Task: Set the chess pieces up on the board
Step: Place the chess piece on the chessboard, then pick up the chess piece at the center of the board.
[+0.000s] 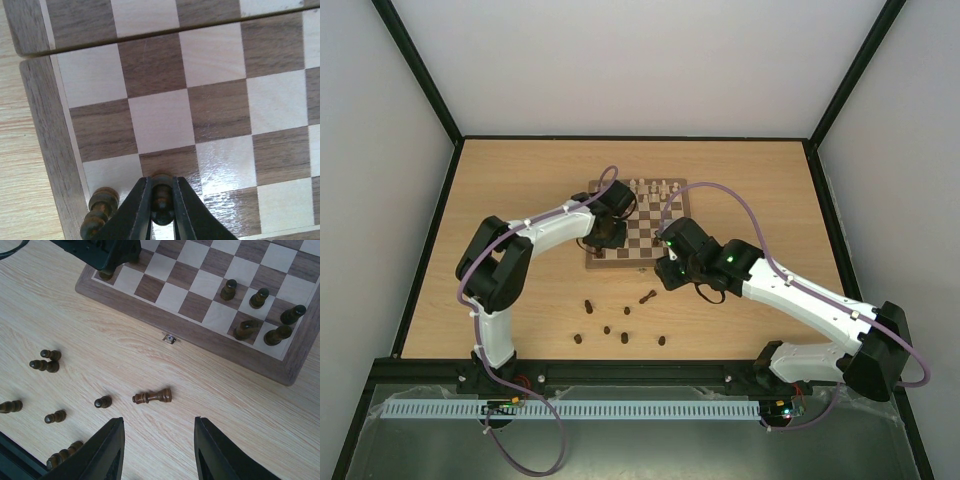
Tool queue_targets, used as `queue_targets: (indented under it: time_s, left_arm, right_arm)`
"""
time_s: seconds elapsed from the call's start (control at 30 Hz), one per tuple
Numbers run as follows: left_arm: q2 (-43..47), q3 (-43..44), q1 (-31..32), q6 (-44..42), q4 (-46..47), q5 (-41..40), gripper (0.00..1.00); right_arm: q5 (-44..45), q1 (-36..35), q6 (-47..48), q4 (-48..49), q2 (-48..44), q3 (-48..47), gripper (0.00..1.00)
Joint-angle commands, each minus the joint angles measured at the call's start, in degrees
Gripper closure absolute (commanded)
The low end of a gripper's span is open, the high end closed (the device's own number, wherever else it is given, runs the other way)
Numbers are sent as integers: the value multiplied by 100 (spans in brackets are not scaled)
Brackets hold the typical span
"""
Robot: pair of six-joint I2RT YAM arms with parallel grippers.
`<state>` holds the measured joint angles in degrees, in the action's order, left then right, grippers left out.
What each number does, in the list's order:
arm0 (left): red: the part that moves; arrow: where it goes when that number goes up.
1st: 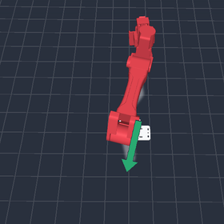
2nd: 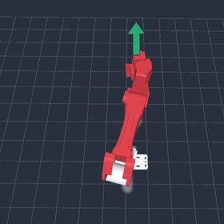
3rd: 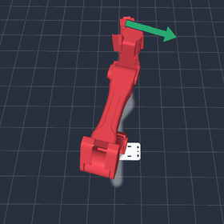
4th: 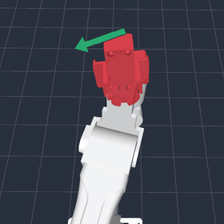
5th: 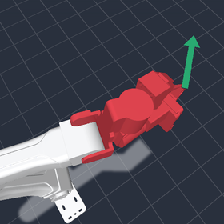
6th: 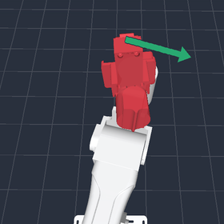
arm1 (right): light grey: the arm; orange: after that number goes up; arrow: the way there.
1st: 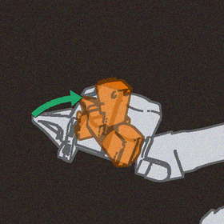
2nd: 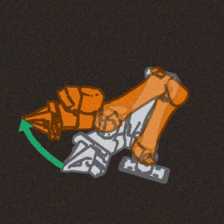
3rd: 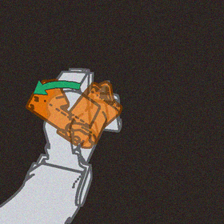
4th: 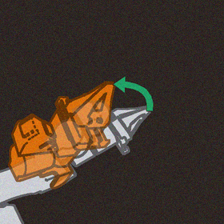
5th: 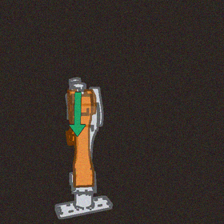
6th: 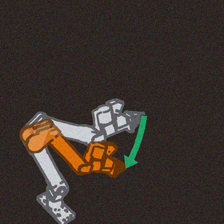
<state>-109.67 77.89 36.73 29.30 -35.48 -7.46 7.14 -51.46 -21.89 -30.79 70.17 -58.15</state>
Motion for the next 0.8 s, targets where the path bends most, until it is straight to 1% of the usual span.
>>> queue_targets:
  time_s: [0.0, 0.17, 0.3, 0.43, 0.57, 0.67, 0.77]
  left_arm:
    - [-46, -146, 32, -39, -10, 52, 87]
    - [-23, -179, 36, -30, 11, 61, 83]
    - [76, -129, 52, -43, 34, 121, 75]
    - [241, -6, 109, -48, 3, 157, 70]
    - [576, 174, 229, -49, -85, 167, 66]
    - [853, 375, 308, -38, -373, 148, 63]
    - [1350, 364, 384, -23, -625, -5, 55]
  right_arm:
    - [69, 3, 0, -147, -23, 113, 61]
    - [47, 1, 1, -148, -10, 111, 61]
    - [47, 0, 0, -146, -17, 117, 61]
    - [46, -2, 0, -136, -19, 125, 61]
    - [44, 5, -24, -151, -4, 112, 61]
    - [18, 0, -50, -160, 26, 119, 61]
    - [-28, 1, -91, -154, 56, 137, 61]
